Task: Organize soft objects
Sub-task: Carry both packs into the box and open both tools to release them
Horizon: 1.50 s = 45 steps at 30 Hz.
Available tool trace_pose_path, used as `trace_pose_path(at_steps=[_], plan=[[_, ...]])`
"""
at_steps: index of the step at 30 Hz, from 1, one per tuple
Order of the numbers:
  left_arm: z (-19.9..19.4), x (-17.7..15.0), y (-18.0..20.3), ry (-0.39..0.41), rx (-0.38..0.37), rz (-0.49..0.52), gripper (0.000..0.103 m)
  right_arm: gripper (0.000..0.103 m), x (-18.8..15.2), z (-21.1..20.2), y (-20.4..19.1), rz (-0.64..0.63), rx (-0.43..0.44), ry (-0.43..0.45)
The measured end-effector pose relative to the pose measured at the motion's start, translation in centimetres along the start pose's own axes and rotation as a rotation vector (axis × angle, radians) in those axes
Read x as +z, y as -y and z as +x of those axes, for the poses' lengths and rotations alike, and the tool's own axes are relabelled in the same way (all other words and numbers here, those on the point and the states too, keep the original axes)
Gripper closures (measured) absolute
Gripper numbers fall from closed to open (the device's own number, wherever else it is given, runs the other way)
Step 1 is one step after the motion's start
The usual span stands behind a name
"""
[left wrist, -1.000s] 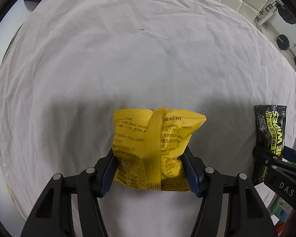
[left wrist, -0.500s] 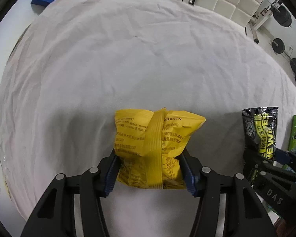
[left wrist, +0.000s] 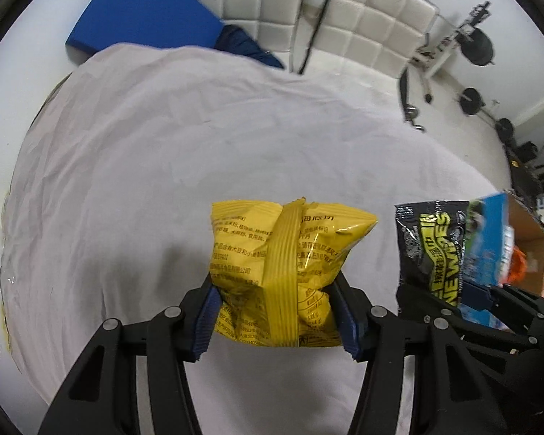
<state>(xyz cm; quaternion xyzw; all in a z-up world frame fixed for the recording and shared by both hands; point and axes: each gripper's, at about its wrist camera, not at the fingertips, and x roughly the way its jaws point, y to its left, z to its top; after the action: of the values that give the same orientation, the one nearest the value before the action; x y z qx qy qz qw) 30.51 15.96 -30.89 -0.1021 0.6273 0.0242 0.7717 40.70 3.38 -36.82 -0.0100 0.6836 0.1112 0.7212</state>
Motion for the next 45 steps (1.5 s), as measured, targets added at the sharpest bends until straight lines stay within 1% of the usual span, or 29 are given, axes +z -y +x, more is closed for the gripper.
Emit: trace_pose_path(at_steps=[2,3,4,5,8,10,12,14,19,24,27,28,30,35,38,40,45], plan=[[-1.6,-0.6,1.3,0.015,-0.022,0.025,0.050,0.051,-0.9,-1.5,1.3,0.010,0.010,0.021],[-1.9,-0.3,1.6,0.019,-0.029,0.031,0.050,0.051,-1.6,-2.6,2.4,0.019,0.018,0.031],[-2.8,-0.7,3.3,0.027,-0.040,0.043,0.050,0.051,-2.4,-3.4,3.4,0.029,0.023,0.041],[-3.4,-0.9,4.1,0.030,-0.049,0.054,0.050,0.051,-3.1,-4.6,4.8,0.043,0.023,0.056],[-5.2,-1.6,7.2,0.053,-0.068,0.097,0.050,0.051,-5.3,-7.0,7.9,0.071,-0.002,0.089],[-6.1,-2.1,9.4,0.072,-0.077,0.126,0.050,0.051,-7.1,-8.8,11.1,0.104,-0.033,0.114],[-6.6,-2.5,11.2,0.079,-0.084,0.156,0.050,0.051,-8.7,-9.9,13.8,0.137,-0.051,0.123],[-6.9,-3.2,13.5,0.083,-0.098,0.187,0.050,0.051,-10.0,-10.6,15.6,0.167,-0.063,0.131],[-7.0,-4.7,18.7,0.073,-0.133,0.252,0.050,0.051,-14.5,-12.8,21.3,0.244,-0.082,0.147],[-7.0,-6.1,23.1,0.068,-0.157,0.311,0.050,0.051,-18.0,-14.8,25.3,0.281,-0.087,0.164],[-6.9,-6.6,25.6,0.060,-0.169,0.342,0.050,0.051,-19.4,-15.6,26.8,0.297,-0.081,0.174],[-6.9,-6.9,26.2,0.058,-0.170,0.349,0.050,0.051,-19.4,-15.8,26.6,0.299,-0.080,0.174],[-6.5,-6.8,27.5,0.051,-0.171,0.365,0.050,0.051,-19.8,-16.0,27.8,0.309,-0.071,0.178],[-5.1,-6.6,29.7,0.023,-0.174,0.359,0.050,0.051,-19.3,-15.3,30.0,0.320,-0.052,0.177],[-3.6,-5.6,30.9,0.011,-0.162,0.355,0.050,0.051,-18.5,-14.2,31.0,0.315,-0.059,0.167],[-2.6,-5.4,31.5,-0.010,-0.167,0.347,0.050,0.051,-17.9,-13.3,31.7,0.313,-0.057,0.156],[0.3,-4.7,32.6,-0.052,-0.144,0.343,0.050,0.051,-16.5,-11.1,32.9,0.307,-0.059,0.136]])
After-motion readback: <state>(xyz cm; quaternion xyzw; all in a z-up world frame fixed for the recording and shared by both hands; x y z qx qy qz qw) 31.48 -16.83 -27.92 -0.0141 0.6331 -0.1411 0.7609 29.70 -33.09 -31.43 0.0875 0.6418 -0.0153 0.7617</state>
